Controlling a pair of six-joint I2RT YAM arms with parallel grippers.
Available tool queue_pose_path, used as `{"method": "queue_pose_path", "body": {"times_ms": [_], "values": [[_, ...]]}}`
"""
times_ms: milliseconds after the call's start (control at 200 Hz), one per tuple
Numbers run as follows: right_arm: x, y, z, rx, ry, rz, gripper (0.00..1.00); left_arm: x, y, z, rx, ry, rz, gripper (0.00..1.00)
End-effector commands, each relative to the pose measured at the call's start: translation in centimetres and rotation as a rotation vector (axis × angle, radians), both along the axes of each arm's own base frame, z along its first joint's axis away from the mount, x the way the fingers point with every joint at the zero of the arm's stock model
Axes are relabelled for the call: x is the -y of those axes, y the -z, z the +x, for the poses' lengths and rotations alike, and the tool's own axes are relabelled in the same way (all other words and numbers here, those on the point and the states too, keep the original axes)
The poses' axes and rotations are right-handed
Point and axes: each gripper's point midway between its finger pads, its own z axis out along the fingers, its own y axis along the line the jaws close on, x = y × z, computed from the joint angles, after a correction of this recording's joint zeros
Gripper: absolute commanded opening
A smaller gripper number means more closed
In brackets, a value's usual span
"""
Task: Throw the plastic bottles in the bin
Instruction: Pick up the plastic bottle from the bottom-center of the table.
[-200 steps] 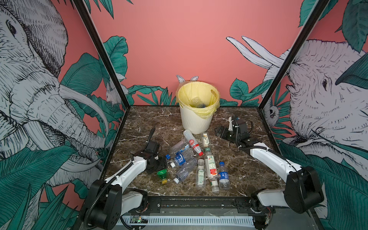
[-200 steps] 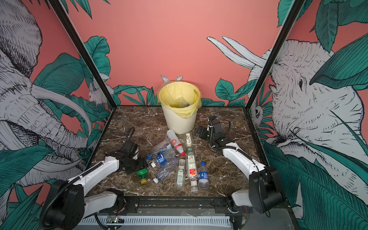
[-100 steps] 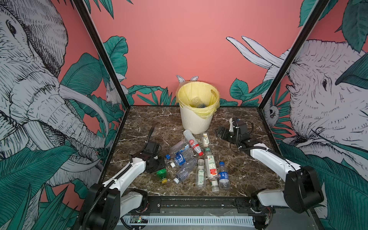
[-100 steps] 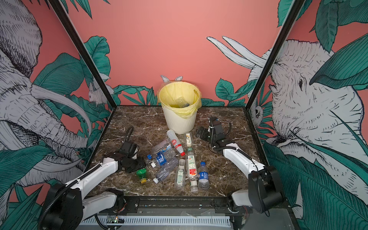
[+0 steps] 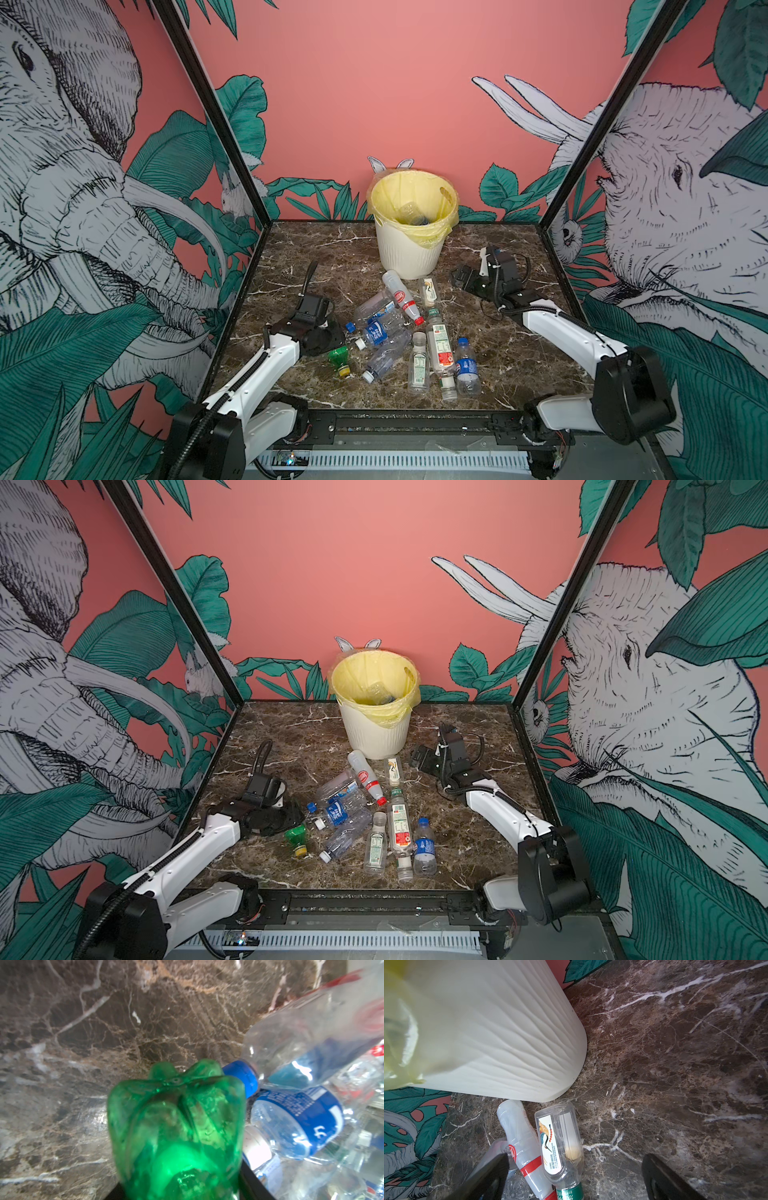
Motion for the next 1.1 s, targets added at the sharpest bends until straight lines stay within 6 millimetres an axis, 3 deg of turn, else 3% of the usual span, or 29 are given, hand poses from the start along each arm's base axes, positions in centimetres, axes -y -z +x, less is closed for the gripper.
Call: {"method": "queue_pose_path", "body": {"times_ms": [0,135,580,1095], "values": [[0.1,-0.3,-0.1,0.01,0.015,0.034,0.99,0.5,-1.7,0.9,0.046,0.004,-0.025,0.54],[-0.2,0.1,-0.2,0.0,0.014,0.067,0.99,0.9,-2.0,1.2,0.063,-0.004,-0.052,0.53],[0.1,0.9,-0.7,-0.027,0.004,0.036,0.99,1.6,-6.1,2.7,0.149,0.001,-0.092,0.53],[0.4,2.0,-1.2,-0.053,0.006,0.02,0.99,4.5,-15.1,6.5,0.395,0.1,-0.227,0.53]]}}
